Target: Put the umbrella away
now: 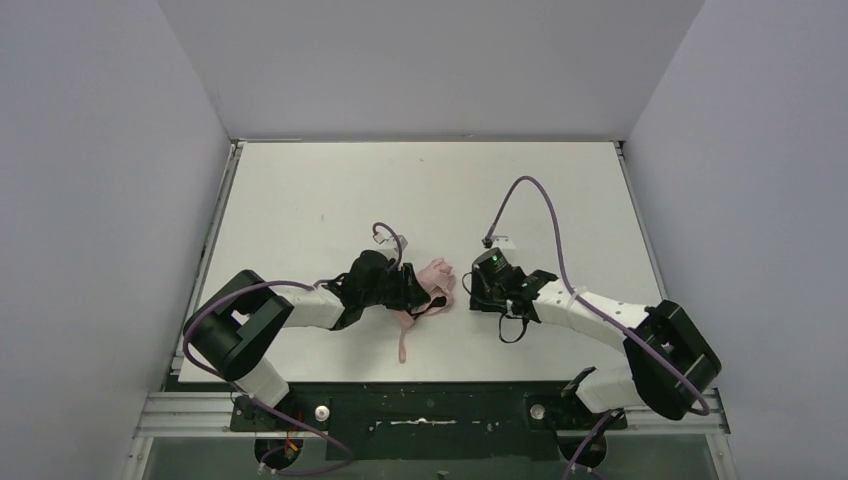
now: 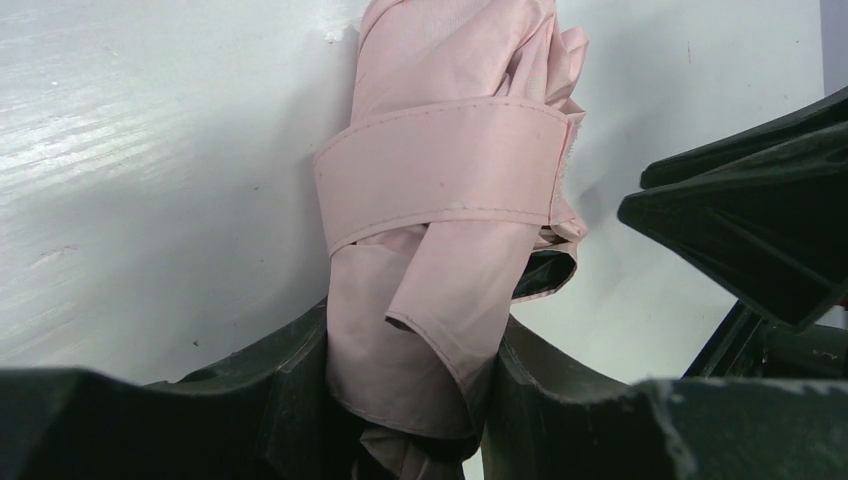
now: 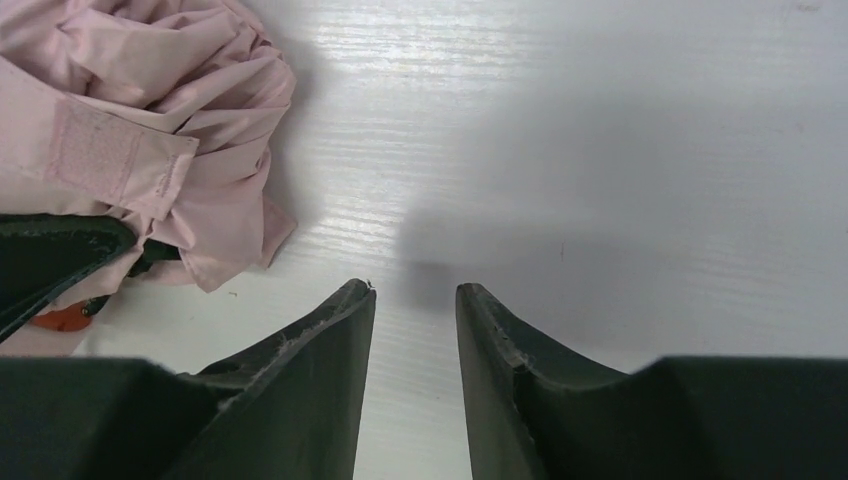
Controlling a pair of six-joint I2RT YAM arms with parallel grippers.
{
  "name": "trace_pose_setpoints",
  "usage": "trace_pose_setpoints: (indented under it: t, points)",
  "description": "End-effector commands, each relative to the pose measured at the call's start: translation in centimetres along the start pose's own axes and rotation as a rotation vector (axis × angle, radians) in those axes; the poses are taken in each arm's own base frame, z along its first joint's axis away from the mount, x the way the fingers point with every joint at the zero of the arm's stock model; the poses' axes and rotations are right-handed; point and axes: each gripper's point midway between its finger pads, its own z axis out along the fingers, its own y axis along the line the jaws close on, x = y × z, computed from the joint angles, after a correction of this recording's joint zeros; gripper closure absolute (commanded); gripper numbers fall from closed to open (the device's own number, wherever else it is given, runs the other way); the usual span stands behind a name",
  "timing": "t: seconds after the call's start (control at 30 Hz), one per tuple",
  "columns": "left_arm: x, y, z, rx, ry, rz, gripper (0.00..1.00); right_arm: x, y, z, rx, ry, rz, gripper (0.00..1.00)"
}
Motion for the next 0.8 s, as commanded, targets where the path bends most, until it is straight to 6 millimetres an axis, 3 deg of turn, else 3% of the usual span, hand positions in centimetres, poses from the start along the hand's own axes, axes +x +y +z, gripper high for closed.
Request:
trace_pose_setpoints:
  t: [0.0, 0.43, 0.77]
  points:
    - [3.1, 4.5, -0.4, -0.165, 0.077, -0.005, 1.0, -1.6, 1.3, 1.3, 0.042, -0.065, 0.117, 0.65]
    - [3.4, 4.4, -0.7, -0.154, 0.081, 0.001, 1.0, -1.1, 4.8, 3.2, -0.01, -0.015, 0.088, 0.62]
    - [3.3, 4.3, -0.7, -0.147, 0.07, -0.005, 1.0, -1.0, 5.7, 3.7, -0.031, -0.001, 0.085, 0.59]
